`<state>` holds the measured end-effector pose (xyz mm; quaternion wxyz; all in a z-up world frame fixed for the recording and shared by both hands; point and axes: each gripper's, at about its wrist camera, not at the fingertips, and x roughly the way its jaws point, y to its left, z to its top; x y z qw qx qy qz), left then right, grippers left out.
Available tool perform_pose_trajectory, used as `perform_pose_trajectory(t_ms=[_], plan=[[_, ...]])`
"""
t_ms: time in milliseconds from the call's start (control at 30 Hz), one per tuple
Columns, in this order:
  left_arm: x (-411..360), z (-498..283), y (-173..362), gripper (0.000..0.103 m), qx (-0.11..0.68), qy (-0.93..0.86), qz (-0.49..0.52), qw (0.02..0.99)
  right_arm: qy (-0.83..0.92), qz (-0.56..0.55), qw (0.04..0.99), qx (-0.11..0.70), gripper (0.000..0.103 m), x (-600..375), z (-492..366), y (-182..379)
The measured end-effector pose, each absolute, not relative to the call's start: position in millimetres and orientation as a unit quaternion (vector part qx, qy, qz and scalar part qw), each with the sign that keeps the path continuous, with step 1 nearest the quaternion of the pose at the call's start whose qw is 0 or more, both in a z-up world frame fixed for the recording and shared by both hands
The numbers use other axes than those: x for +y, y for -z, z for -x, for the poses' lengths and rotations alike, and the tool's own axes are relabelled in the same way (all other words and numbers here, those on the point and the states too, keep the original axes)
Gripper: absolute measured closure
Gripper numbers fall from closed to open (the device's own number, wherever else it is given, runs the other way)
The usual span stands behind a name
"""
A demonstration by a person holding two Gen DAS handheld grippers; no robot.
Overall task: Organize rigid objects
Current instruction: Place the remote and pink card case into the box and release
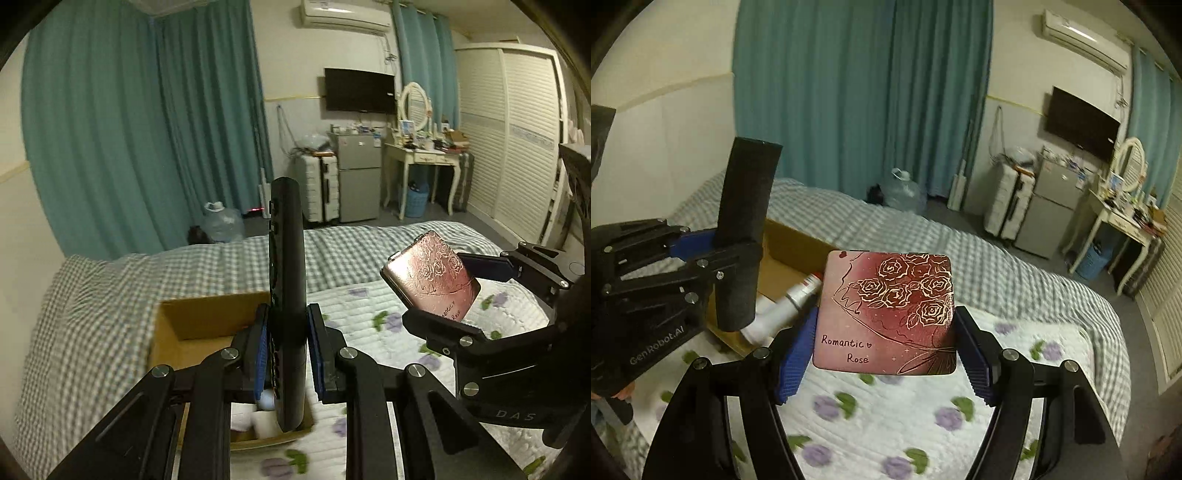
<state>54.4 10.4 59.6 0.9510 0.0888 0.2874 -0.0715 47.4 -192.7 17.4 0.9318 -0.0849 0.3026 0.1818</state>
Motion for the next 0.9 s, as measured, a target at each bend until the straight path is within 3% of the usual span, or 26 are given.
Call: perform_pose_trajectory(t_ms=[467, 900], plan=[[96, -80, -14, 0.083, 0.337, 0.009, -0.070, 0.939, -0.256, 0.097, 0.910, 0.311, 0.032, -98, -69, 5], [115, -130, 53, 0.083, 0.399, 0.001, -0.055, 0.915, -0.269, 0.084, 0.891, 0.355, 0.032, -65, -139, 51]])
